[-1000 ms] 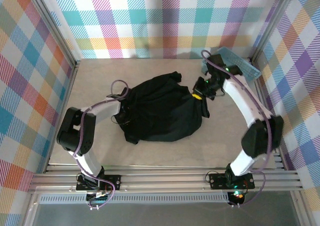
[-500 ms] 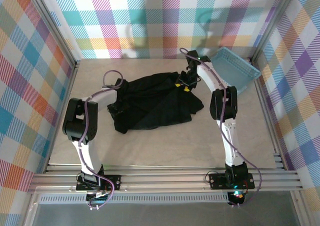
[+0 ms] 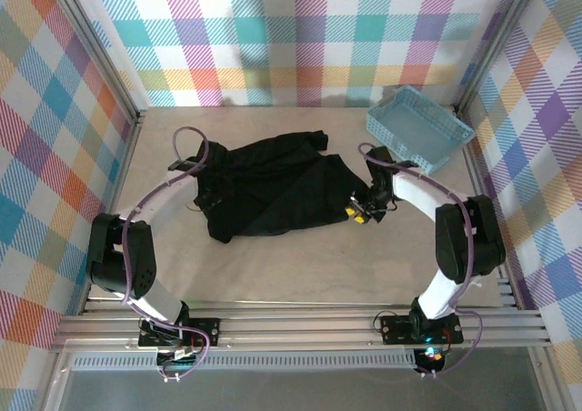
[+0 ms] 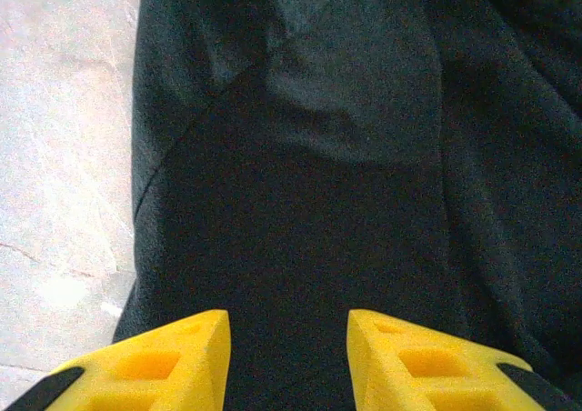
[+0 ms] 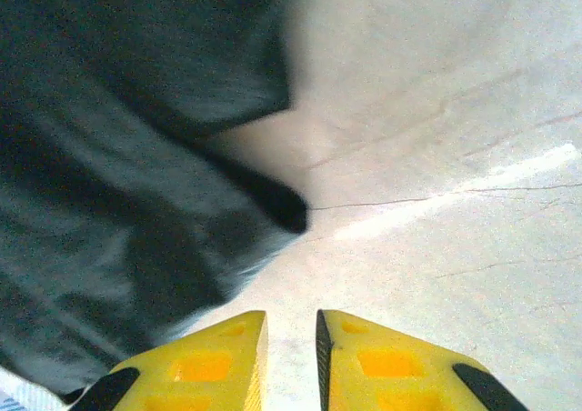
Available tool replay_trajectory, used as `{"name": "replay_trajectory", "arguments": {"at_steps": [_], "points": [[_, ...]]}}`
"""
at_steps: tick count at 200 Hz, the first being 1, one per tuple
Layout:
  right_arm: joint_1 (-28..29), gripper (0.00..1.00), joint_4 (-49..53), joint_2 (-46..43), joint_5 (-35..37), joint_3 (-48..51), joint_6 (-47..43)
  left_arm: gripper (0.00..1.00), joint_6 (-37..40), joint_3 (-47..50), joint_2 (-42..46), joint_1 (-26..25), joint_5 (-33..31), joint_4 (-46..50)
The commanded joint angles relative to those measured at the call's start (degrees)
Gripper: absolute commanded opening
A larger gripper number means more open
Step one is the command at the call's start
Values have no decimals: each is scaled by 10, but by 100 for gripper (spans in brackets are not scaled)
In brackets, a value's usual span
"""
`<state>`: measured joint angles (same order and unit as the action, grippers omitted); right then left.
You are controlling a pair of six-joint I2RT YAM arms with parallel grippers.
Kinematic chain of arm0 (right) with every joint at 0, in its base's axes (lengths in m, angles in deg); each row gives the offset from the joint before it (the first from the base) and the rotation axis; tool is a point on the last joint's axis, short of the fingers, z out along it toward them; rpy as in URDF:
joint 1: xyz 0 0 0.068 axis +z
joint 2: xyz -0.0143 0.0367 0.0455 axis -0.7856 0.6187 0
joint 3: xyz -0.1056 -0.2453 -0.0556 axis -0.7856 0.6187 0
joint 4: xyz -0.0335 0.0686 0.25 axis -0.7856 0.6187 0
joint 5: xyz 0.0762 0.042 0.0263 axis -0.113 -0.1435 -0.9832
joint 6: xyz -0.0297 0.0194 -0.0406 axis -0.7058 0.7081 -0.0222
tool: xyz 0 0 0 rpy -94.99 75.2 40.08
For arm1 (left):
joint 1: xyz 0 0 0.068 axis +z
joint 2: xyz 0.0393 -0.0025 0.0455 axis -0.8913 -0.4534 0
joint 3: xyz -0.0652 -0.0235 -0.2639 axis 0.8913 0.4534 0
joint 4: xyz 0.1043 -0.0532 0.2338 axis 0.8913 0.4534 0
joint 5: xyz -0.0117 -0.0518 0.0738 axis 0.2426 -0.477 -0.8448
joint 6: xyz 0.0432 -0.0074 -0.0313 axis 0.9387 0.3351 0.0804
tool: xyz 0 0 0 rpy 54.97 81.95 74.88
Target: Fold and stack the t-shirts
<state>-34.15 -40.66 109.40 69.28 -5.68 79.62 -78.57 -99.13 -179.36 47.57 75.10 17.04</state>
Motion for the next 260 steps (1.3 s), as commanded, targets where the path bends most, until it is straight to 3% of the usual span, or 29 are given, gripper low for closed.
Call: {"name": "replay_trajectory", "arguments": {"at_steps": [1,36,76,114,138,162,202,216,230,260], "points": [[0,24,-60,26,-32,10,46,39,-17,9,11,-5,22,6],[1,31,-75,65,-44,-6,56,39,-22,4,19,-6,32,2],[2,31,-61,81,-45,-23,62,39,-22,15,46,-6,64,-16],[2,30,-52,104,-53,-36,74,44,-16,57,101,-17,218,-146],[6,27,-39,116,-48,-48,77,43,-17,59,114,-38,262,-152],[7,24,-57,131,-48,-53,86,42,-24,65,133,-59,255,-145],[9,0,-47,131,-7,-81,88,40,-37,75,164,-62,239,-141],[8,0,-22,95,33,-79,85,40,-35,57,166,-62,215,-110],[1,0,19,56,74,-78,72,47,-39,24,153,-62,165,-46],[-42,0,72,-6,105,-26,39,46,-36,-48,82,-62,82,60]]}}
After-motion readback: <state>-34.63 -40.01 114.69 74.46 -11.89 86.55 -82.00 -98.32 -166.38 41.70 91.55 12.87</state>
